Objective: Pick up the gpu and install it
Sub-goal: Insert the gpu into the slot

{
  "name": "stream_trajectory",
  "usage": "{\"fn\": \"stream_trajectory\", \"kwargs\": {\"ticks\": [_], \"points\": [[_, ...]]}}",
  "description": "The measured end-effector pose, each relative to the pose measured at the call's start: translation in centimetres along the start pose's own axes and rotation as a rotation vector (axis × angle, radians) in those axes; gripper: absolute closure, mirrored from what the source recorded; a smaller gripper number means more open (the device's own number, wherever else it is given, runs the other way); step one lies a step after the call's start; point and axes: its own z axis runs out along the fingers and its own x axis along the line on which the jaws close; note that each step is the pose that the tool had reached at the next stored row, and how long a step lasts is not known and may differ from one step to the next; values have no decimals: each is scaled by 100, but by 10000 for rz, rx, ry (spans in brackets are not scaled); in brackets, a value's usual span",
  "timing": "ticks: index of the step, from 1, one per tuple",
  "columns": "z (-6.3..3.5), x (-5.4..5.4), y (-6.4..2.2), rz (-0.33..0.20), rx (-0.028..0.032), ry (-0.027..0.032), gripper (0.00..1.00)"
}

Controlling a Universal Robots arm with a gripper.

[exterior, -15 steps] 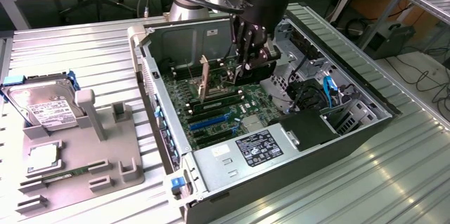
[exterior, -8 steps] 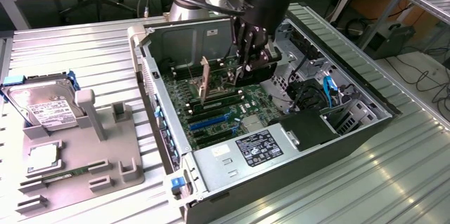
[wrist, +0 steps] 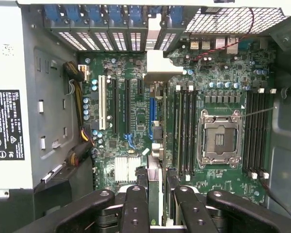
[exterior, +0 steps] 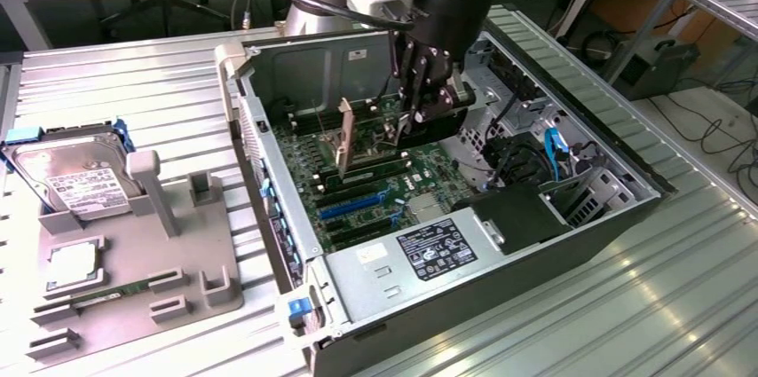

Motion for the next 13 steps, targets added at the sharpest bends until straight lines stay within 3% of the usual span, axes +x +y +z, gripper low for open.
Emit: {"fn": "stream_trajectory", "kwargs": {"ticks": [13], "points": [[30, 38, 6, 1, 0, 0, 74]]}}
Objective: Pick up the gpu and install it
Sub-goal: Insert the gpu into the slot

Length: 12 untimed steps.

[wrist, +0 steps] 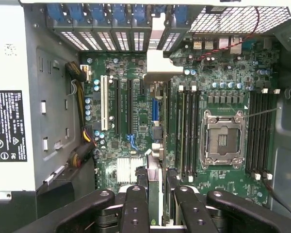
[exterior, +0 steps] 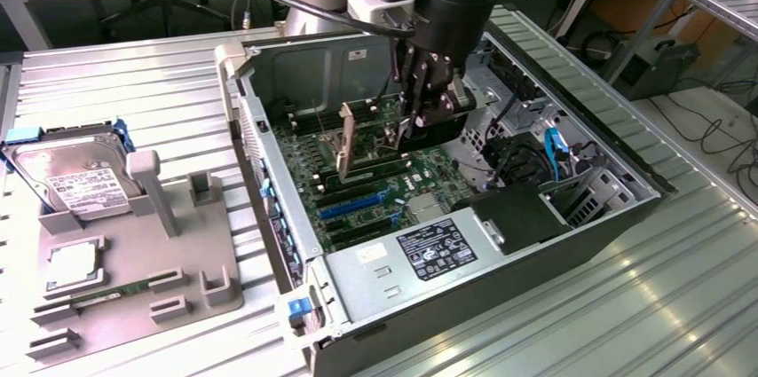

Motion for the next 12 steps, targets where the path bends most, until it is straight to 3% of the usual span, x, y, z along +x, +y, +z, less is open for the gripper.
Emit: {"fn": "stream_trajectory", "kwargs": {"ticks": [12], "points": [[49, 21, 4, -1, 0, 1, 74]]}}
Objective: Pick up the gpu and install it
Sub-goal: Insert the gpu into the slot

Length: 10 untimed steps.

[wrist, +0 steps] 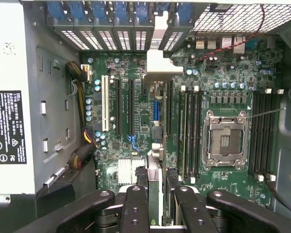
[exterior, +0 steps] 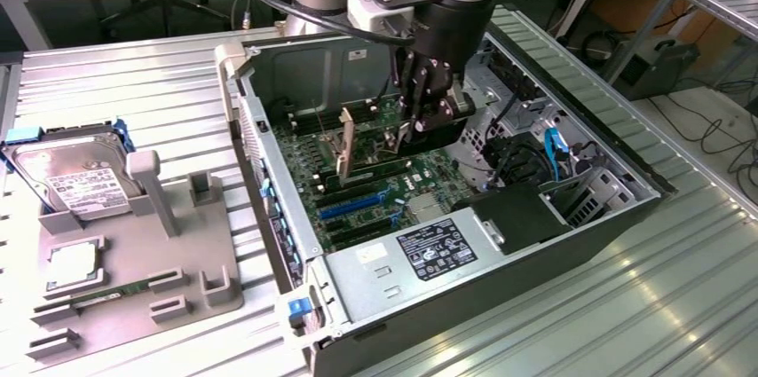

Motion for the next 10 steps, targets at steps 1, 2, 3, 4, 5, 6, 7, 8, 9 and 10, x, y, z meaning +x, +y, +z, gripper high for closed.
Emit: {"fn": "stream_trajectory", "kwargs": {"ticks": [1, 2, 3, 4, 5, 6, 7, 8, 9, 10], "points": [[7, 0, 0, 0, 0, 3, 74], [15, 0, 0, 0, 0, 4, 74], [20, 0, 0, -1, -1, 4, 74], [25, 1, 0, 0, 0, 4, 74], [30, 1, 1, 0, 0, 4, 74], [33, 1, 1, -1, 0, 4, 74], [47, 2, 1, 0, 0, 5, 74], [81, 4, 2, 0, 0, 8, 74], [117, 6, 3, 0, 0, 10, 74], [154, 7, 23, -1, 0, 12, 74]]}}
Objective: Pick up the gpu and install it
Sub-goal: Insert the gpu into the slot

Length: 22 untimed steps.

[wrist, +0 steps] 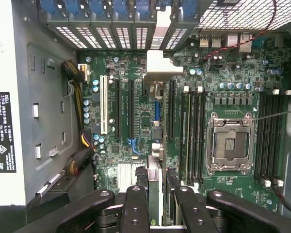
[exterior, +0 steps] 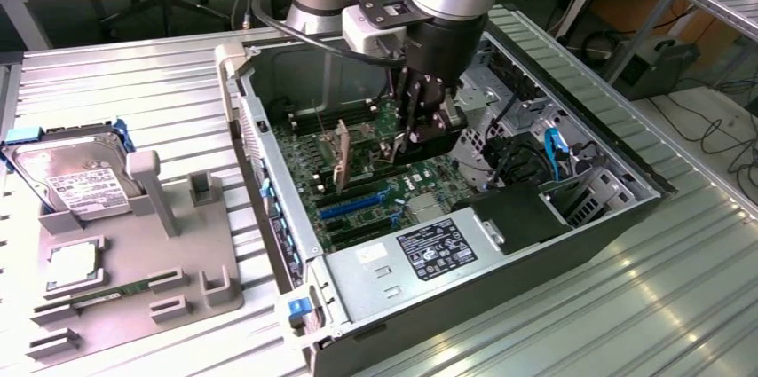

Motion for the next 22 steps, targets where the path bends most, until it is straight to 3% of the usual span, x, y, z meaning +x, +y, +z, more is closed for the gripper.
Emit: {"fn": "stream_trajectory", "kwargs": {"ticks": [2, 6, 22], "points": [[5, -1, 127, 0, -1, 1, 74], [65, 0, 203, 1, 0, 1, 74], [98, 1, 222, 0, -1, 9, 74]]}}
